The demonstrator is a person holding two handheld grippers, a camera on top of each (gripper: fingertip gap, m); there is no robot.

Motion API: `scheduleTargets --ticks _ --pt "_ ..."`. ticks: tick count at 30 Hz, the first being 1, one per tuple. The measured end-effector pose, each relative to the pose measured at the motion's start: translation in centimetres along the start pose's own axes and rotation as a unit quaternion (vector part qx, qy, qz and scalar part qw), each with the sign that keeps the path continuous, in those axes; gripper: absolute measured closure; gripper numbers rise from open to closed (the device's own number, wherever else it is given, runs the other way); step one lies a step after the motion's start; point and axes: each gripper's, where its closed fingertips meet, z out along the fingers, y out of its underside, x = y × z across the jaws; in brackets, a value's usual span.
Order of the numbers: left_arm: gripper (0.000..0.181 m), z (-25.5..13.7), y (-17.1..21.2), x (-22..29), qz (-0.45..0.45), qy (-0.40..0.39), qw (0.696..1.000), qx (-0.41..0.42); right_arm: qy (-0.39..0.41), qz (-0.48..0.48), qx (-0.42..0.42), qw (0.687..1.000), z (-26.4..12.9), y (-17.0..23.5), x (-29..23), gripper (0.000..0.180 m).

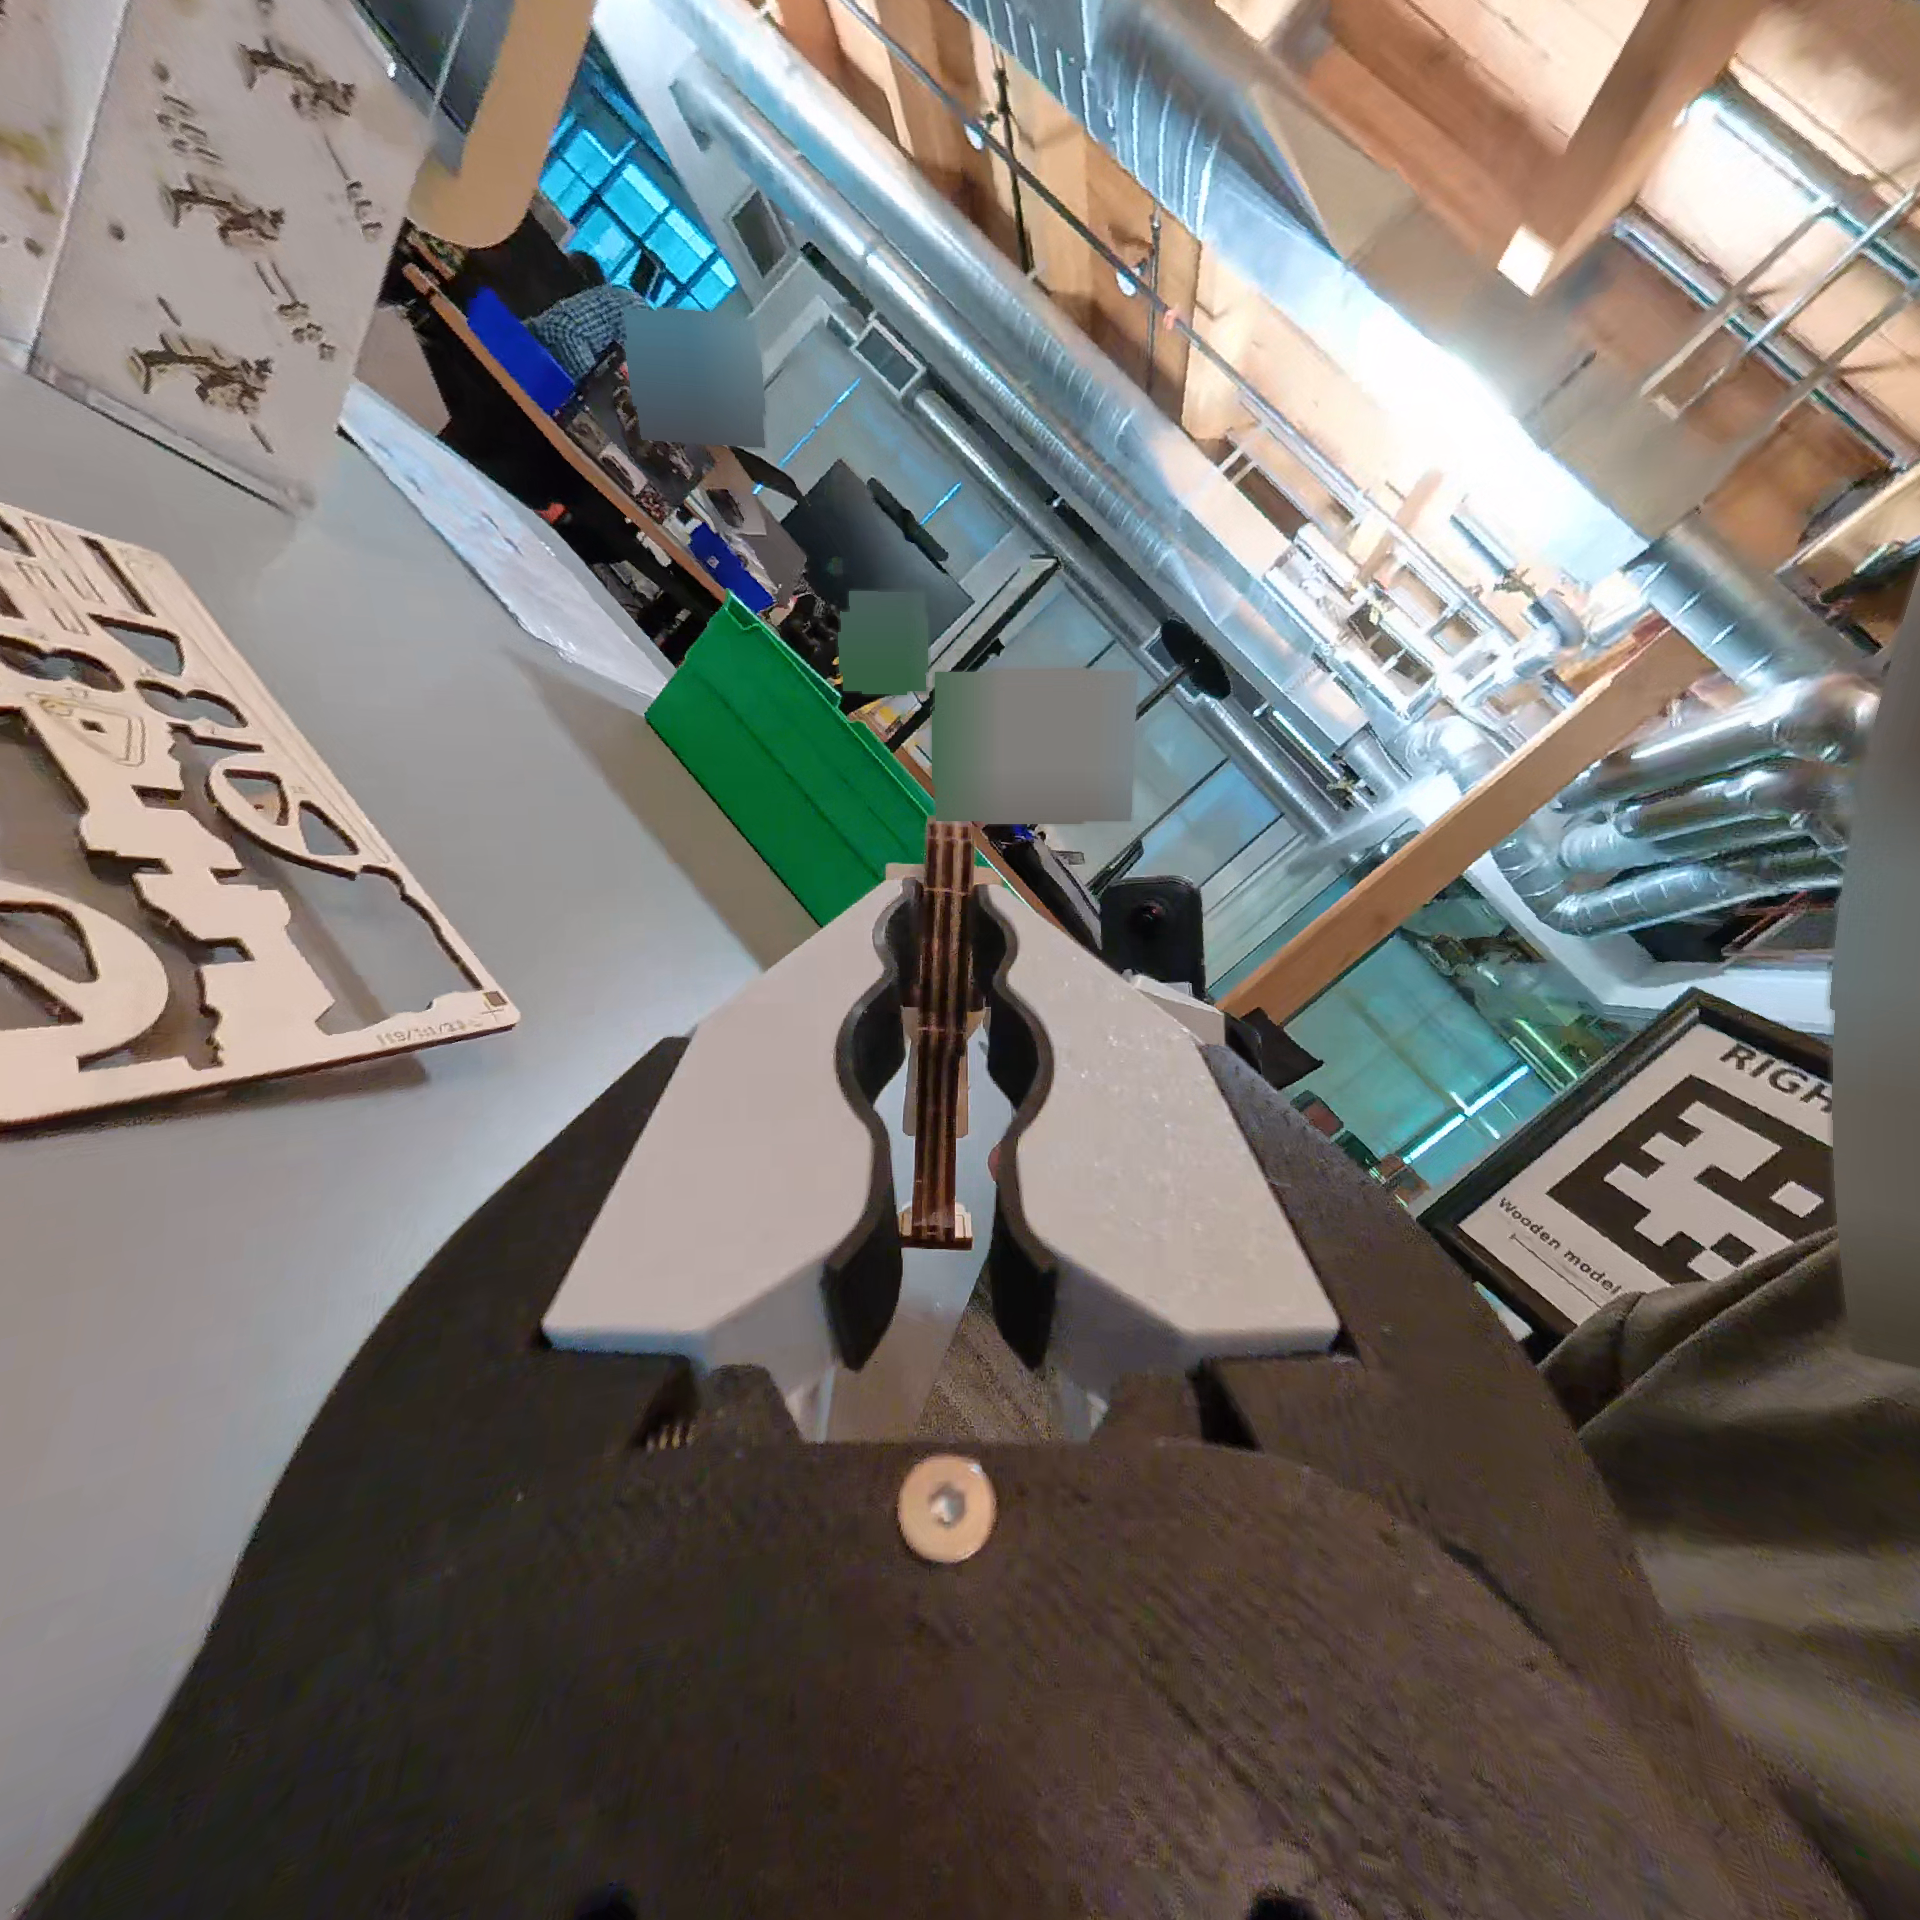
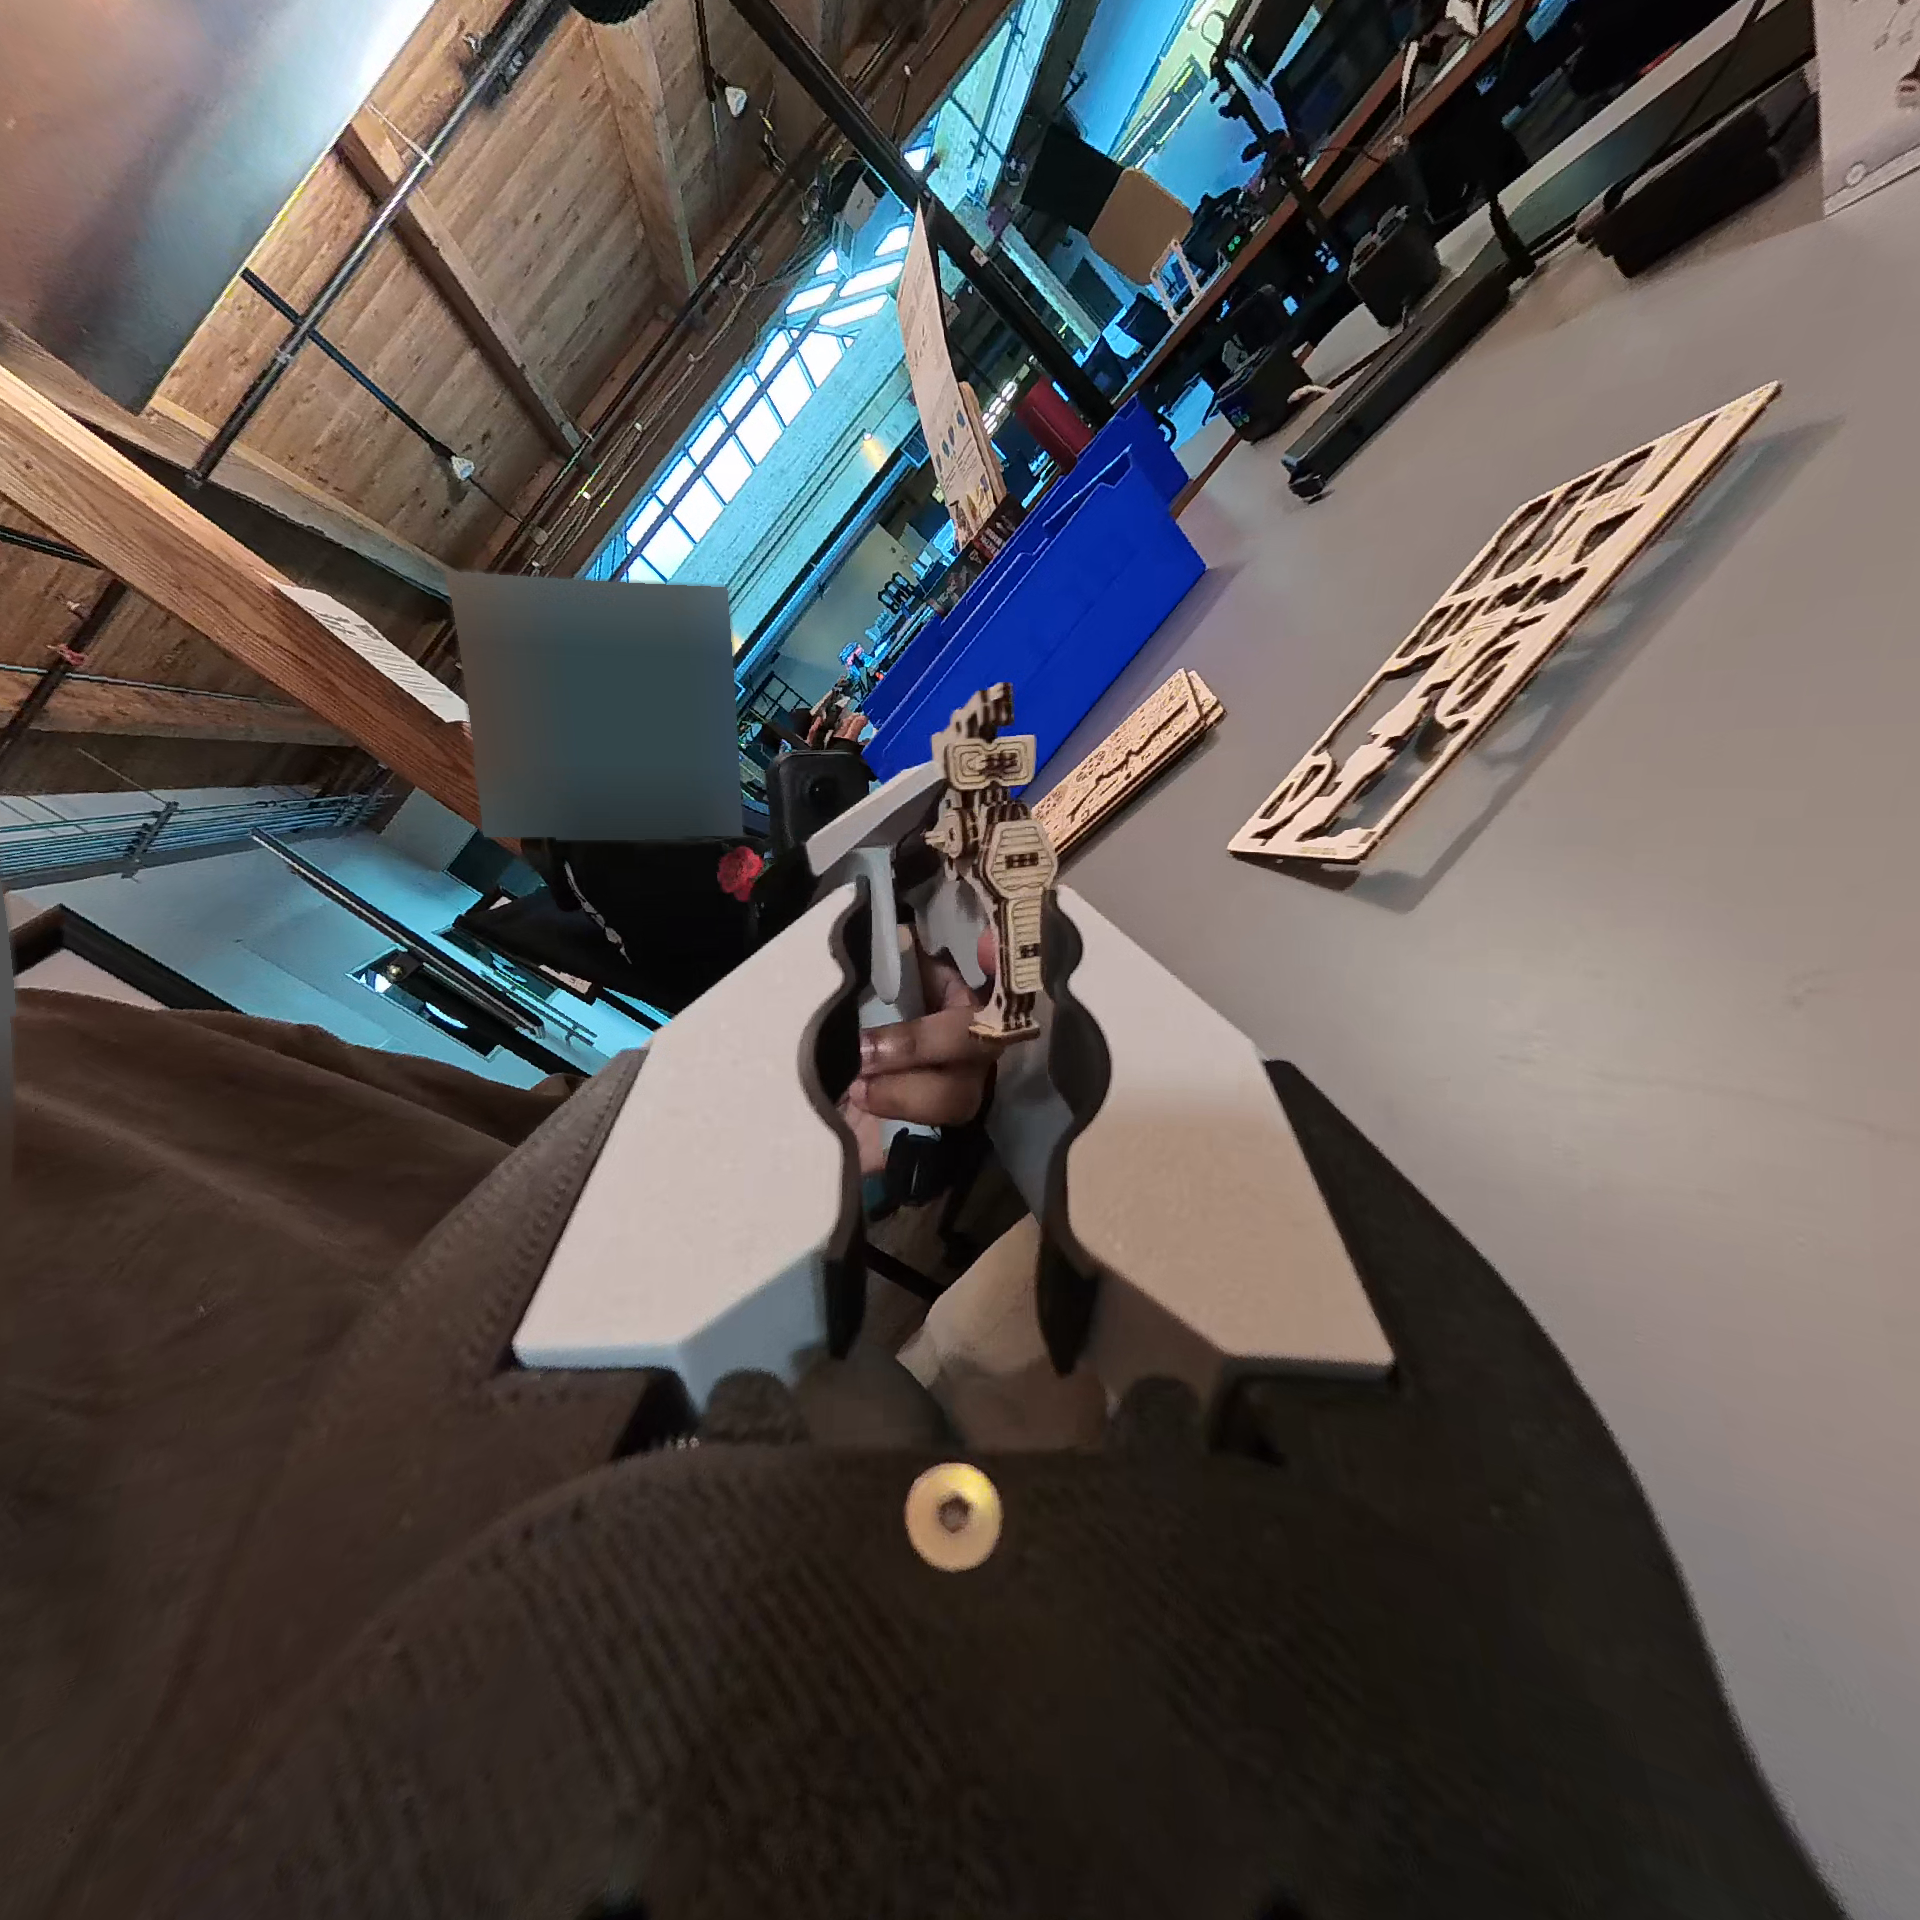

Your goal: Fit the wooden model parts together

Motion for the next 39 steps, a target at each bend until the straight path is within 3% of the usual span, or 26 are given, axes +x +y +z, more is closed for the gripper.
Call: scheduleTargets --ticks 6,12,16,21,28,35,37,39 --pt "0.176 0.3 0.6 0.6 0.061 0.000 0.998 -0.020 -0.004 -0.001 0.000 1.000 0.0 0.0 -0.1 0.149" --pt "0.176 0.7 2.0 1.9 0.259 -0.021 0.964 -0.060 -0.041 0.019 -0.017 0.999 0.3 0.6 -1.2 0.151" --pt "0.175 0.8 3.3 2.3 0.438 -0.050 0.894 -0.084 -0.067 0.039 -0.032 0.997 0.3 1.1 -1.8 0.149" --pt "0.175 0.9 4.9 2.5 0.552 -0.056 0.825 -0.103 -0.089 0.081 -0.029 0.992 0.2 1.2 -1.9 0.146" --pt "0.174 0.7 6.7 1.9 0.718 -0.059 0.681 -0.132 -0.091 0.141 -0.046 0.985 0.0 2.0 -1.0 0.139" --pt "0.174 0.7 8.6 1.9 0.848 -0.058 0.509 -0.138 -0.072 0.167 -0.046 0.982 -0.3 2.2 0.1 0.150" --pt "0.174 0.7 8.7 2.0 0.863 -0.060 0.484 -0.132 -0.063 0.163 -0.050 0.983 -0.4 2.3 0.4 0.158" --pt "0.174 0.7 8.6 2.0 0.867 -0.063 0.477 -0.130 -0.060 0.160 -0.051 0.984 -0.4 2.2 0.5 0.163"
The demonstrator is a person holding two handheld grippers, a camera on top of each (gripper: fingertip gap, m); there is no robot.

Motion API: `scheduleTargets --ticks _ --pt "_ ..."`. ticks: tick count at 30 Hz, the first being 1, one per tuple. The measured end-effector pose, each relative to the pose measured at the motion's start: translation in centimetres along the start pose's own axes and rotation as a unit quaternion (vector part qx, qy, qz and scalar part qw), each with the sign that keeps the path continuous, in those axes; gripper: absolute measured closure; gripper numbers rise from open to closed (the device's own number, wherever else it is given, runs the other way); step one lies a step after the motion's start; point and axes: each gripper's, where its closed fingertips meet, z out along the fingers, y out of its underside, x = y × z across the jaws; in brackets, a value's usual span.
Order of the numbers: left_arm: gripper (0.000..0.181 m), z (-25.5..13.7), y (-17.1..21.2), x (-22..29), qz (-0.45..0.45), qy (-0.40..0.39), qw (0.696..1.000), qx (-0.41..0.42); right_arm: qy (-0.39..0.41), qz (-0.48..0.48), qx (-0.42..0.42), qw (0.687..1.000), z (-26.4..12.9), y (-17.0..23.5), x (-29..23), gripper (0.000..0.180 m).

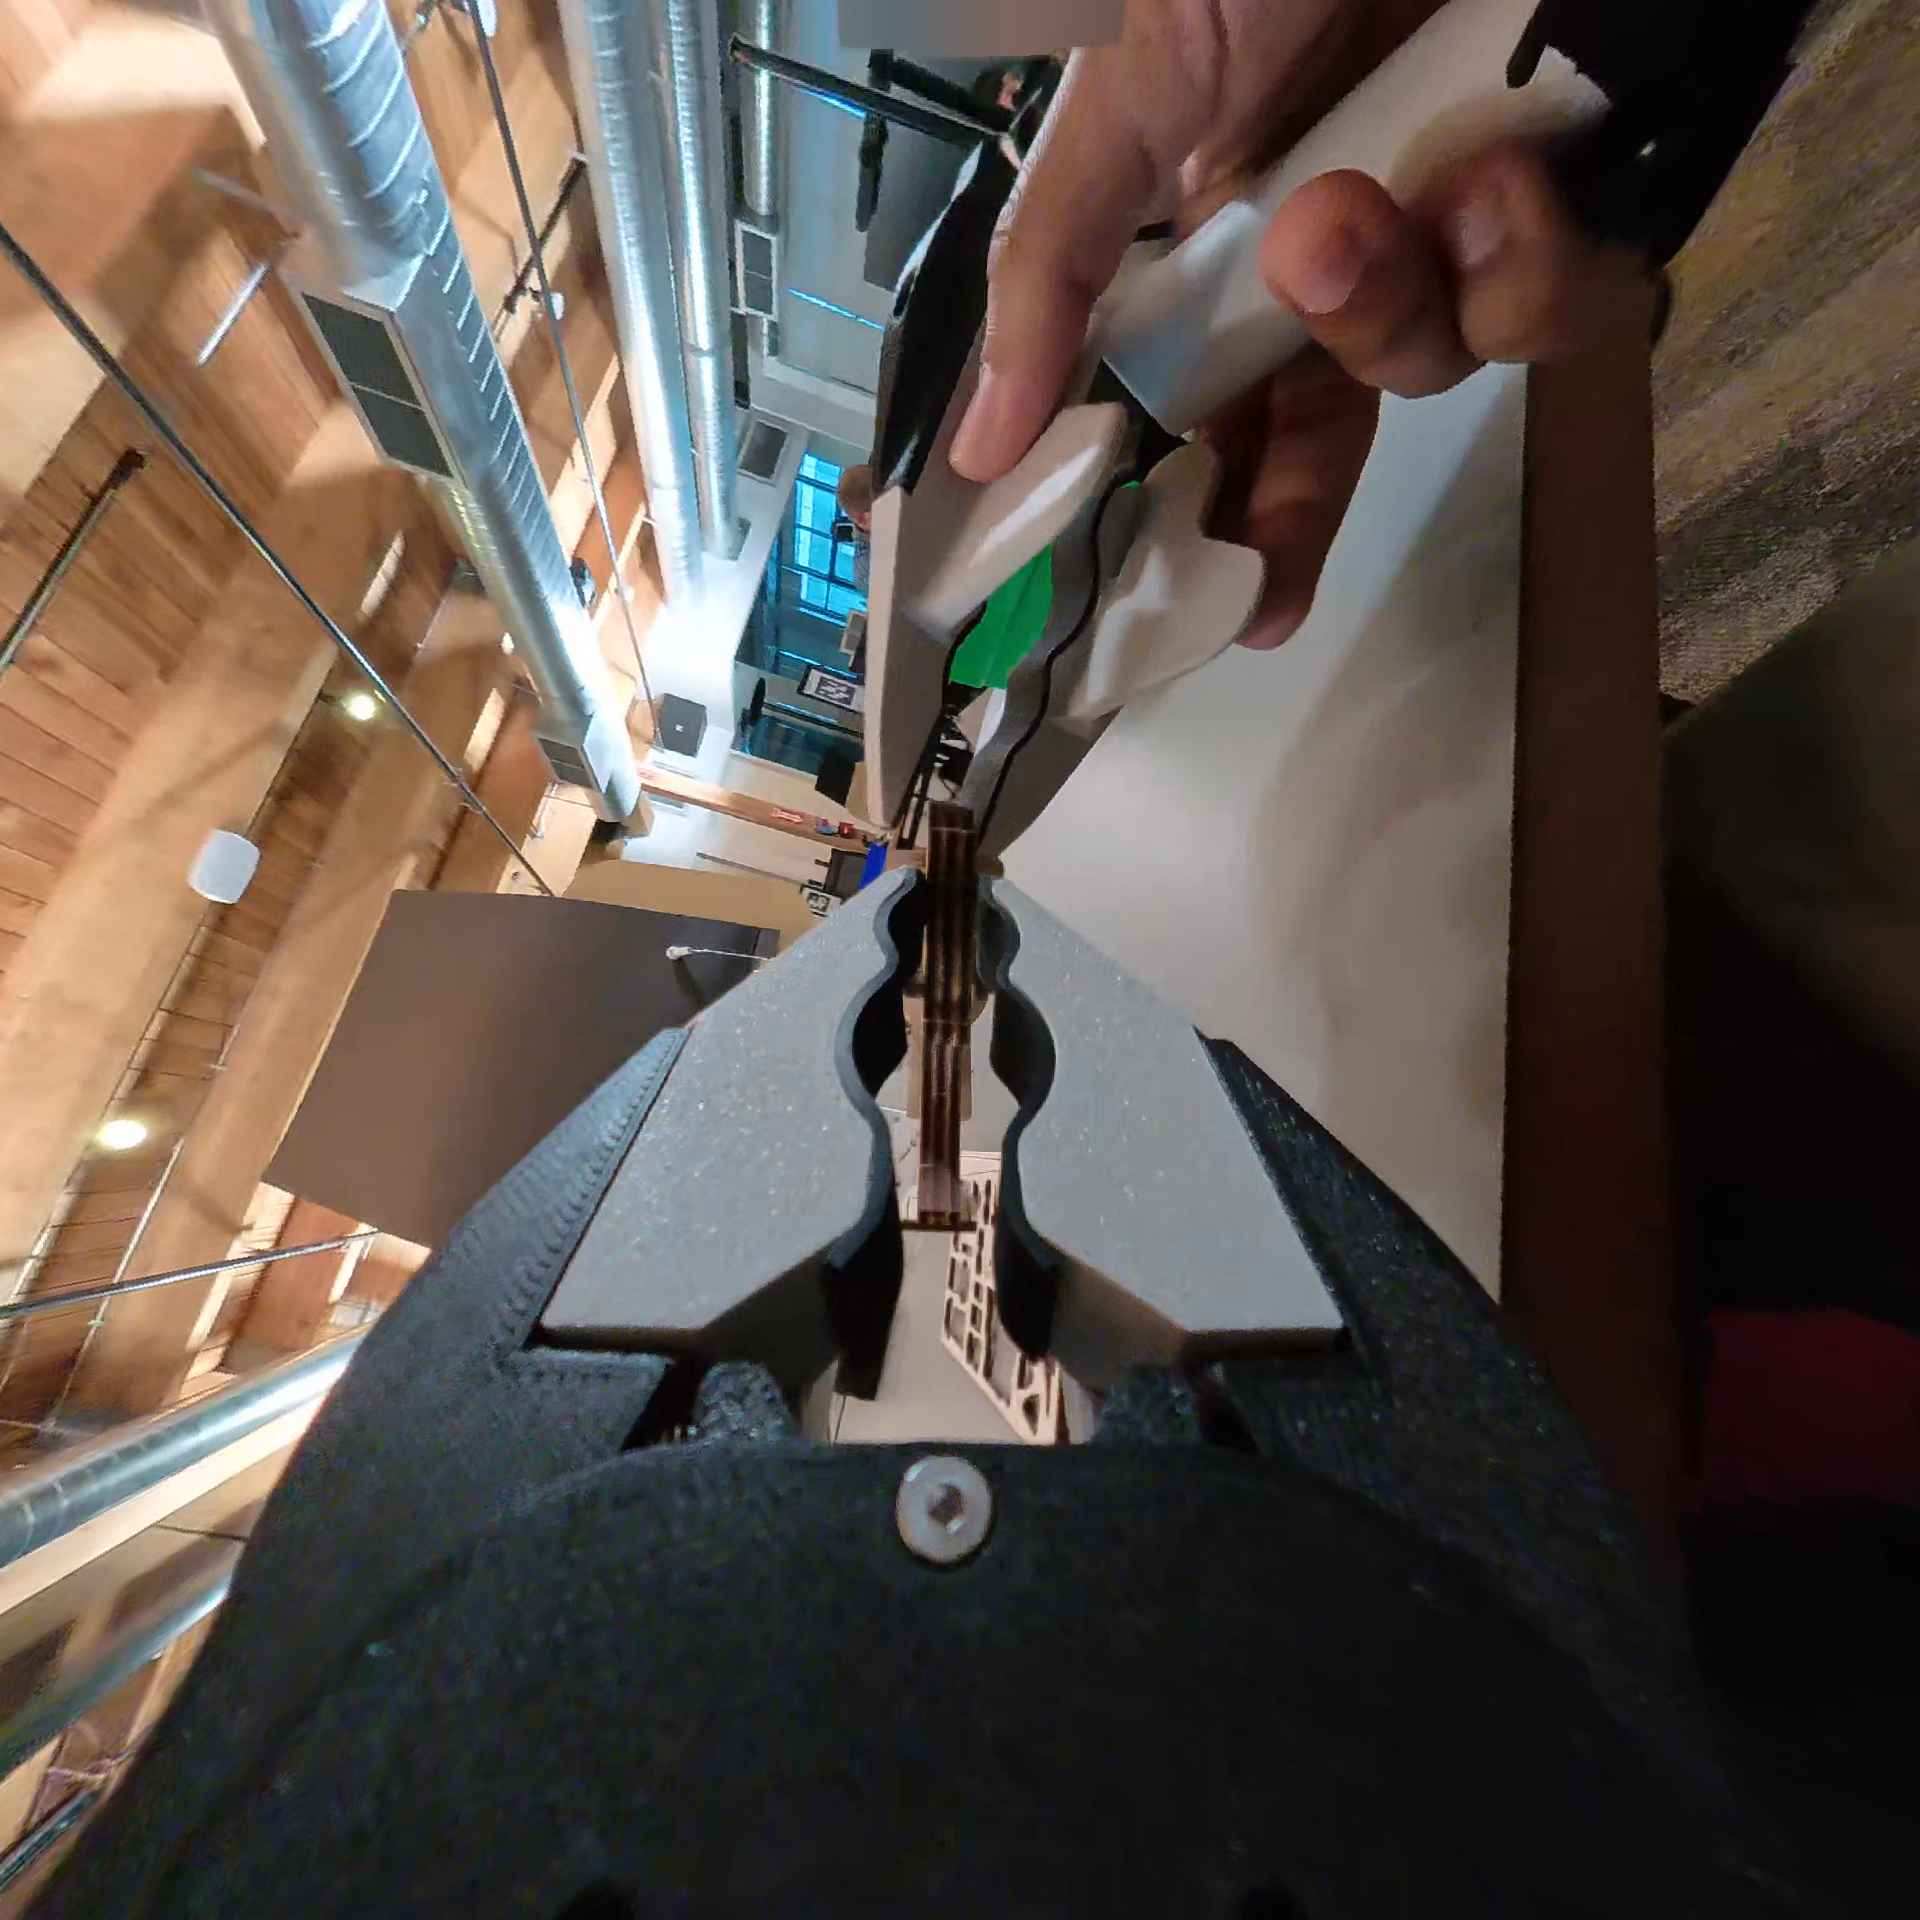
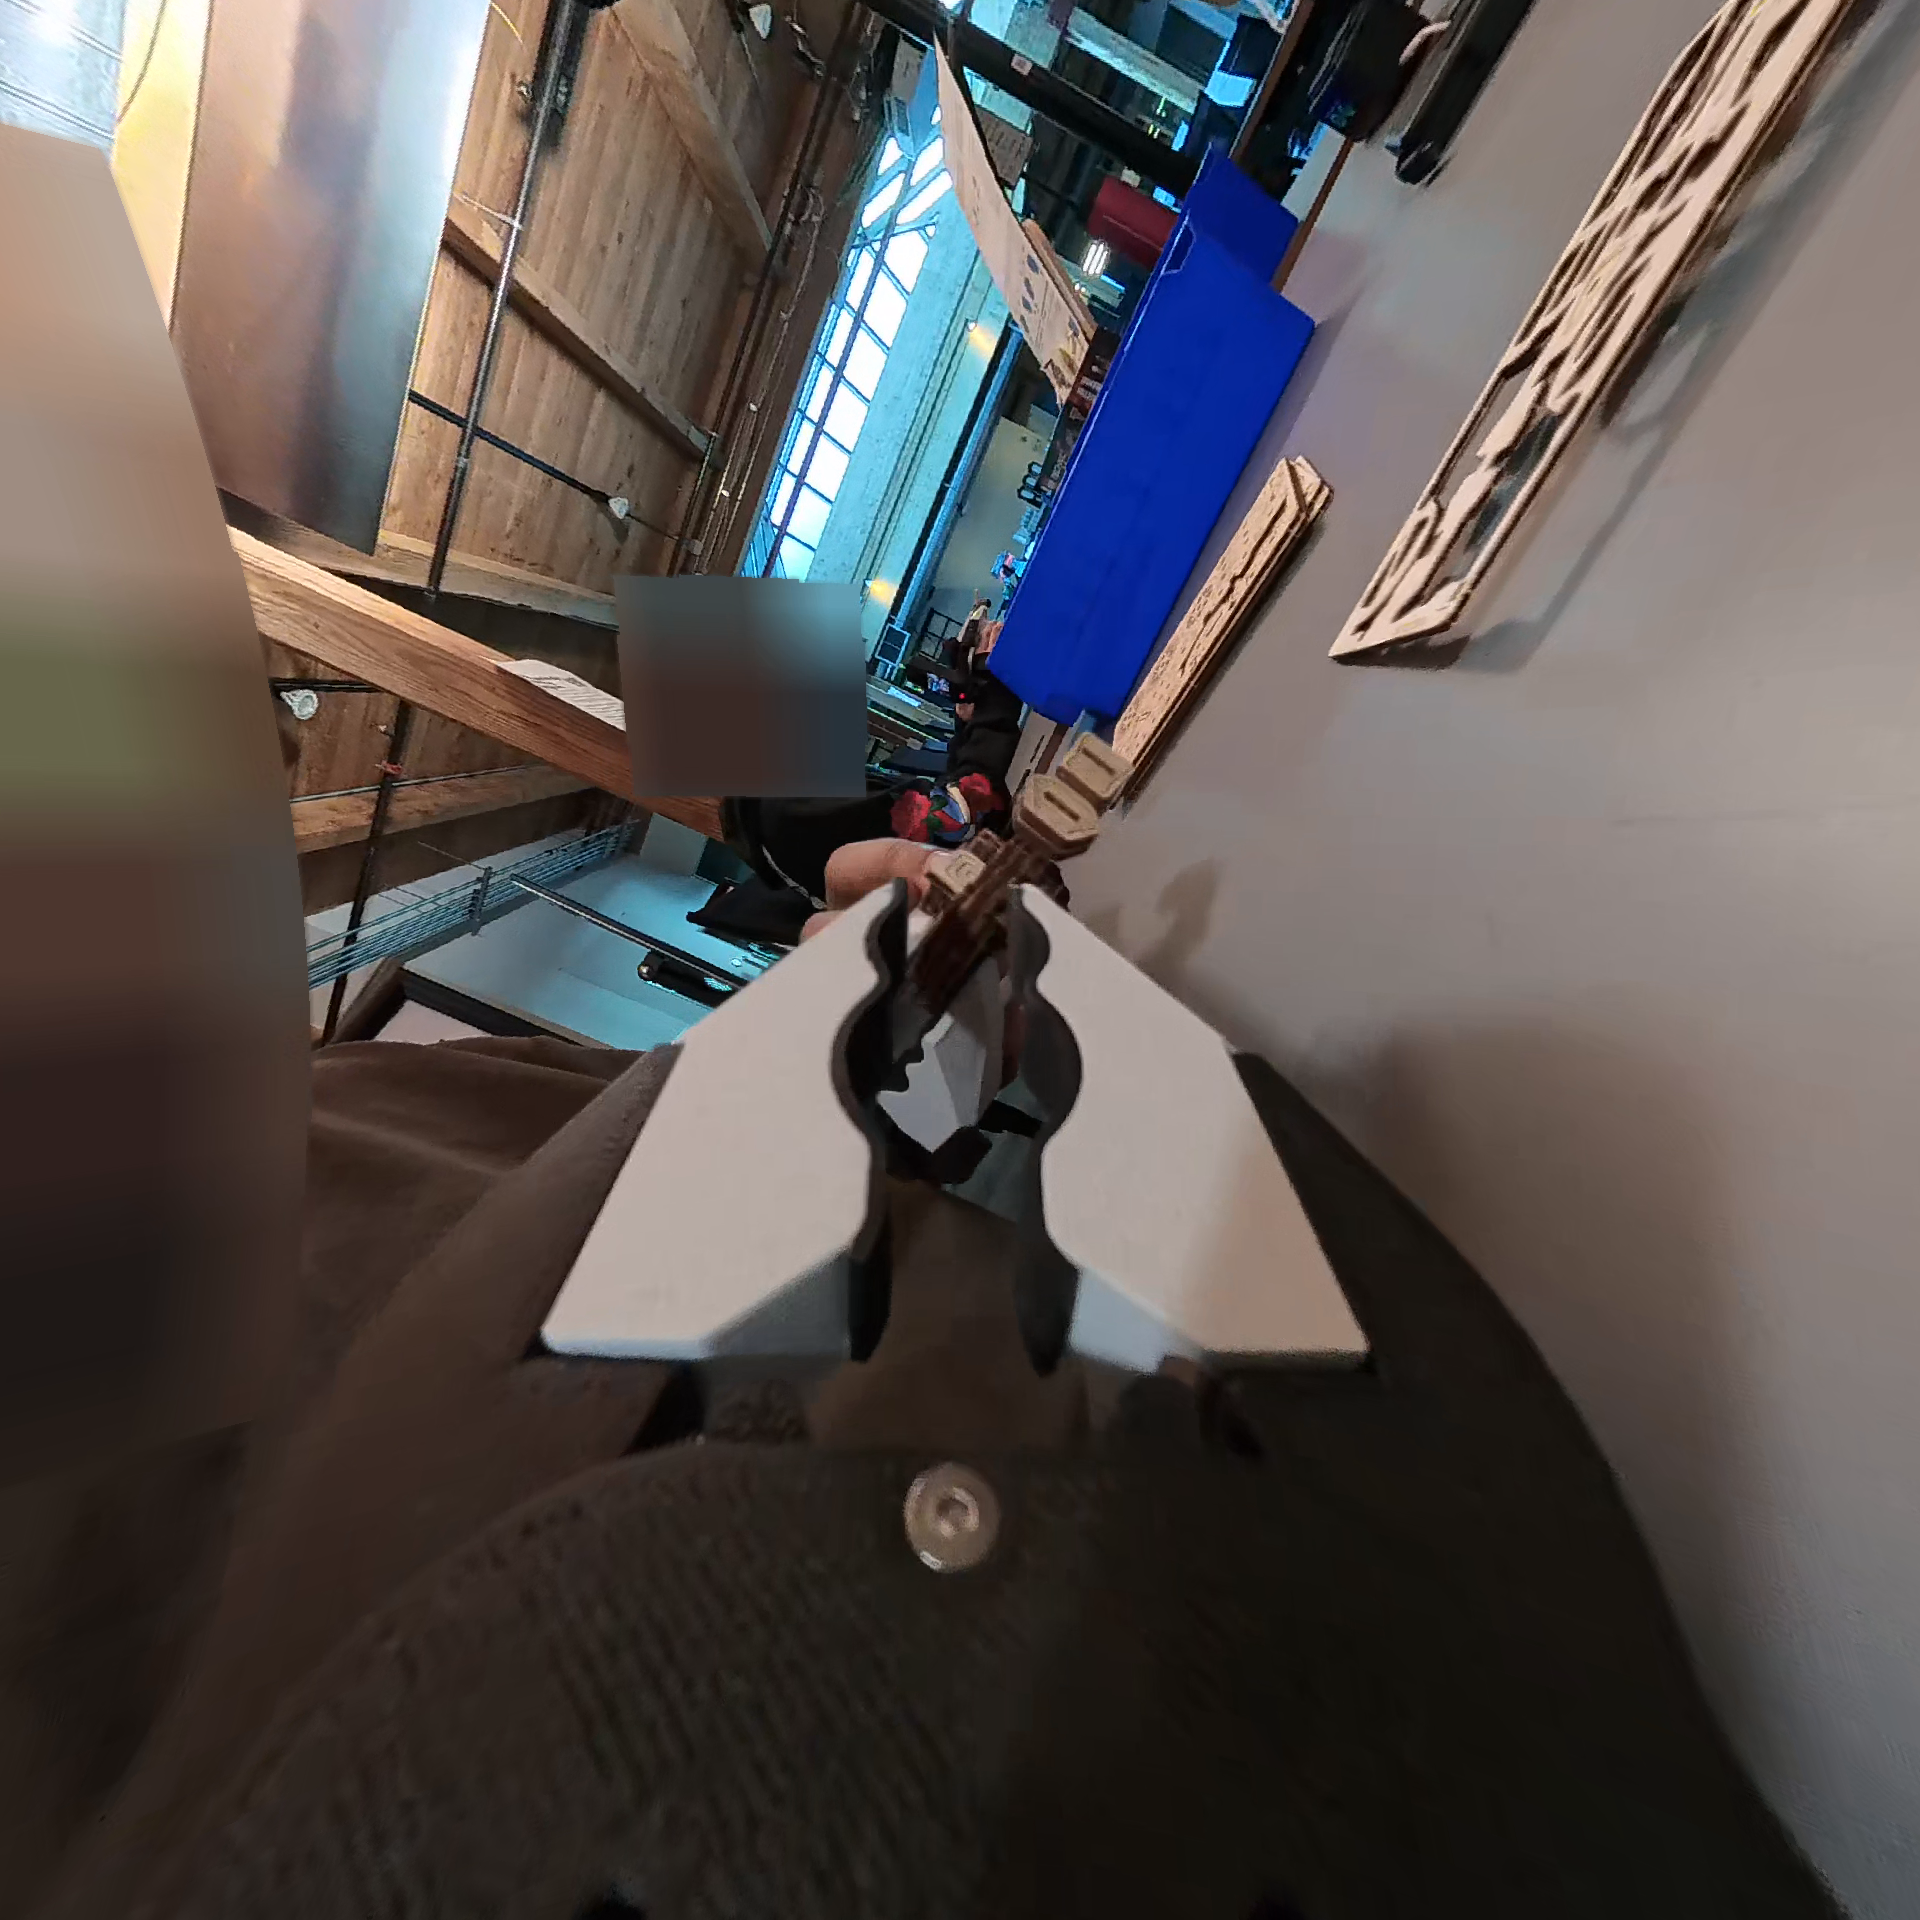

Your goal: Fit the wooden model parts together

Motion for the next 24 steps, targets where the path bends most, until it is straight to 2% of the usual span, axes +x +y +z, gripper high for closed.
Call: scheduleTargets --ticks 2,18,21,24 --pt "0.174 0.0 0.1 -0.1 0.009 -0.006 1.000 -0.002 0.002 -0.003 0.001 1.000 0.0 0.0 0.0 0.169" --pt "0.173 0.0 0.2 -0.3 0.007 -0.018 1.000 -0.005 -0.002 -0.010 0.007 1.000 0.0 -0.2 -0.2 0.170" --pt "0.153 0.0 0.5 -0.7 -0.026 -0.022 0.999 -0.010 0.001 -0.016 0.020 1.000 -0.5 -0.8 -0.3 0.170" --pt "0.144 0.0 0.8 -0.6 -0.087 -0.005 0.996 -0.010 0.014 -0.029 0.032 0.999 -1.3 -1.7 0.0 0.170"
